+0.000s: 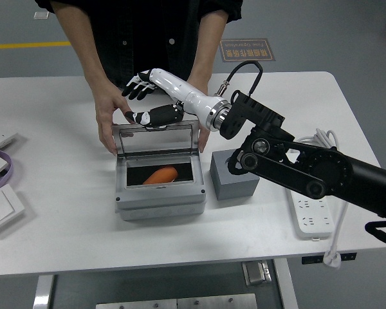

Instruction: Pick up the cylinder from the cube,place it in the box,flap close box

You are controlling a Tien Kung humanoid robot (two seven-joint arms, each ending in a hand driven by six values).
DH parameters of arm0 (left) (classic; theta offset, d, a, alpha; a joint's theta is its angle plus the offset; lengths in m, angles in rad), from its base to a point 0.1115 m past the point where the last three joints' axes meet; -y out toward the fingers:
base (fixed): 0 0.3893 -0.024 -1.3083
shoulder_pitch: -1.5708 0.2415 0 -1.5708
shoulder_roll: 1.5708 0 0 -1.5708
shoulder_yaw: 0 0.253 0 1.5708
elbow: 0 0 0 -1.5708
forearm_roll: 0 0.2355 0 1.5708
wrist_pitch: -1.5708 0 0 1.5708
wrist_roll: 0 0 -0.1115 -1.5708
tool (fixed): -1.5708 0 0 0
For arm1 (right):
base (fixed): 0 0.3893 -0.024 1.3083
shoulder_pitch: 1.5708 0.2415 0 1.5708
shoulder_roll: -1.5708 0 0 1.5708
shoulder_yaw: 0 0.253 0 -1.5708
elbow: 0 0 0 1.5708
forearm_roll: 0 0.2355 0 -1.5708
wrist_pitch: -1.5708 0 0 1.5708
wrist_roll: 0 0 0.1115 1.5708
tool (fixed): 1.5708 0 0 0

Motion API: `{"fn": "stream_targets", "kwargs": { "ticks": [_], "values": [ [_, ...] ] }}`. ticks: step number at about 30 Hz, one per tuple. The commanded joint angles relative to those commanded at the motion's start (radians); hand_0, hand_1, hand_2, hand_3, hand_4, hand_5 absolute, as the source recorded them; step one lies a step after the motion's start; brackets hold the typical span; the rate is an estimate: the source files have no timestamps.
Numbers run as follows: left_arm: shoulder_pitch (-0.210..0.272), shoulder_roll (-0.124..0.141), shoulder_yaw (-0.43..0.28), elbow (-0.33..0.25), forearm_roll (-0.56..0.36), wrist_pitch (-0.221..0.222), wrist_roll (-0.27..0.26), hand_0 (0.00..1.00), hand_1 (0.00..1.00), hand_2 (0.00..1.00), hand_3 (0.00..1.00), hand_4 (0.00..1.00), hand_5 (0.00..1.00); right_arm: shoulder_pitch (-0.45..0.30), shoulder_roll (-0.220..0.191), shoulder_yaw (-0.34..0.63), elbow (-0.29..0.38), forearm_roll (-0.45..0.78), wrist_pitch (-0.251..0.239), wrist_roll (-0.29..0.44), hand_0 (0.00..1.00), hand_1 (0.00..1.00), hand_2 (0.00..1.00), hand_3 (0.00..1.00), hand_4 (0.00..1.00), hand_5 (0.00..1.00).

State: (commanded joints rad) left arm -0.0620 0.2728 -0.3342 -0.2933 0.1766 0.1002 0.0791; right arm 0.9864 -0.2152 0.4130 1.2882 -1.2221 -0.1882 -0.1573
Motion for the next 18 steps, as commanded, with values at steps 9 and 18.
{"fn": "stream_targets", "kwargs": {
  "ticks": [9,18],
  "values": [
    [-0.003,-0.002,-0.010,-0.003,0.014,0.000,0.001,0.603,0.631,0.611,0.619,0.723,0.204,0.001,-0.005,-0.060,-0.097,0.048,0.008,0.010,0.747,0.632,0.647,0.632,0.740,0.233],
    [-0.005,-0.005,-0.031,-0.006,0.036,0.000,0.001,0.603,0.632,0.611,0.619,0.723,0.203,-0.025,-0.030,-0.081,-0.015,0.032,0.000,0.015,0.745,0.627,0.641,0.635,0.740,0.236]
  ]
}}
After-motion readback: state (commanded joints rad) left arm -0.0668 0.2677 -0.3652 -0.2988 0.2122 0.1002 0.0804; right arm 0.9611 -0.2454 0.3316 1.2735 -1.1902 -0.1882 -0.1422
